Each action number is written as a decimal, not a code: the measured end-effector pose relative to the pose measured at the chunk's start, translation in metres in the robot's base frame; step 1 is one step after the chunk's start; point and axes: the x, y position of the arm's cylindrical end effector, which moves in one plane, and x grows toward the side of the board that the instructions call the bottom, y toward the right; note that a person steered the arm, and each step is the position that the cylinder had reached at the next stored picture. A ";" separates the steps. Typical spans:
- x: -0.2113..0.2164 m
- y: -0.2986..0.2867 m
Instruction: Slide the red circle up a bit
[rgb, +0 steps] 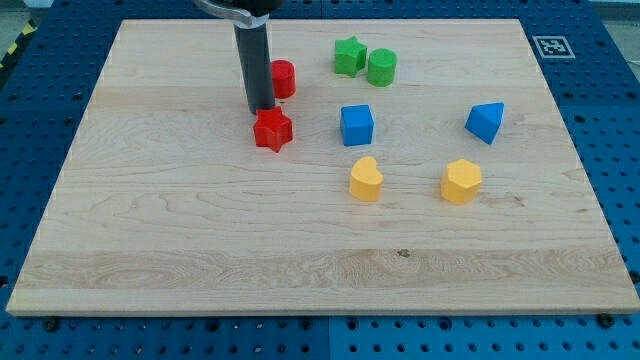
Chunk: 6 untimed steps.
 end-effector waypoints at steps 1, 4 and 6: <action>0.002 0.014; -0.003 0.029; -0.059 -0.015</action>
